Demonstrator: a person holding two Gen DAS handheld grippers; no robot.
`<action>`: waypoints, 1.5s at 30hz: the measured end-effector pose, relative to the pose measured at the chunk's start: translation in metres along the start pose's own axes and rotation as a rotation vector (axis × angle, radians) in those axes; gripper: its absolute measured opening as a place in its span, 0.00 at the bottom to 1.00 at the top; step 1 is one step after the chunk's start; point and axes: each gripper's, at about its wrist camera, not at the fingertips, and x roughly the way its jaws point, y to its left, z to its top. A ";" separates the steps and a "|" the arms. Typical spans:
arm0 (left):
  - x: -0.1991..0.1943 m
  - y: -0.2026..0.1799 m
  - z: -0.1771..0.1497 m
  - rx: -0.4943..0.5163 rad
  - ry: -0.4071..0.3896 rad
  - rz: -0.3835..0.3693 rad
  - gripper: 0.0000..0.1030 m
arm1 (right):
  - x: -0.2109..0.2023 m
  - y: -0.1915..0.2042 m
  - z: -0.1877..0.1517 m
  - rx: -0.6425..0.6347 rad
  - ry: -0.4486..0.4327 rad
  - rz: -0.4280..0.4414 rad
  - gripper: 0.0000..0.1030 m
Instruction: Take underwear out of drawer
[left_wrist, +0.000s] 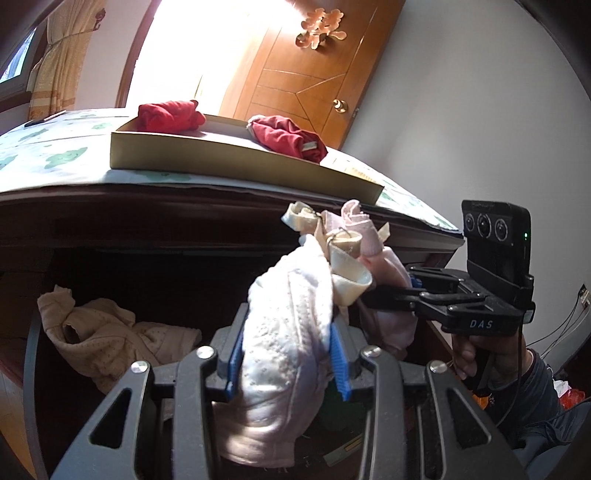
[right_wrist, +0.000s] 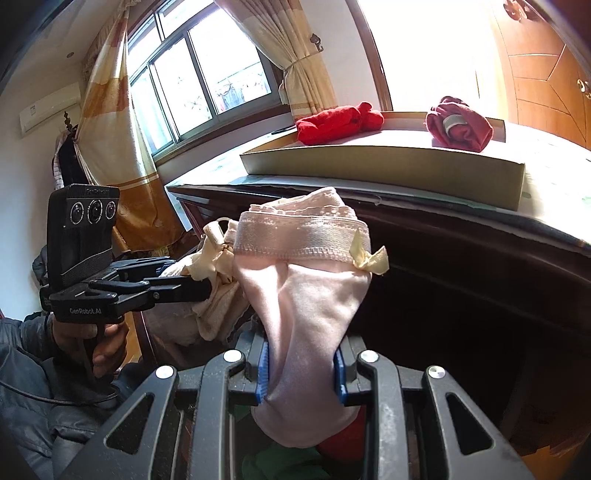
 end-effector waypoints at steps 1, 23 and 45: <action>-0.001 0.000 0.000 0.000 -0.008 0.005 0.36 | -0.001 0.001 0.000 -0.008 -0.008 -0.001 0.28; -0.016 -0.006 -0.002 0.054 -0.154 0.059 0.36 | -0.022 0.015 -0.003 -0.092 -0.138 -0.026 0.28; -0.020 -0.009 -0.003 0.093 -0.207 0.160 0.36 | -0.047 0.024 -0.012 -0.118 -0.259 -0.038 0.28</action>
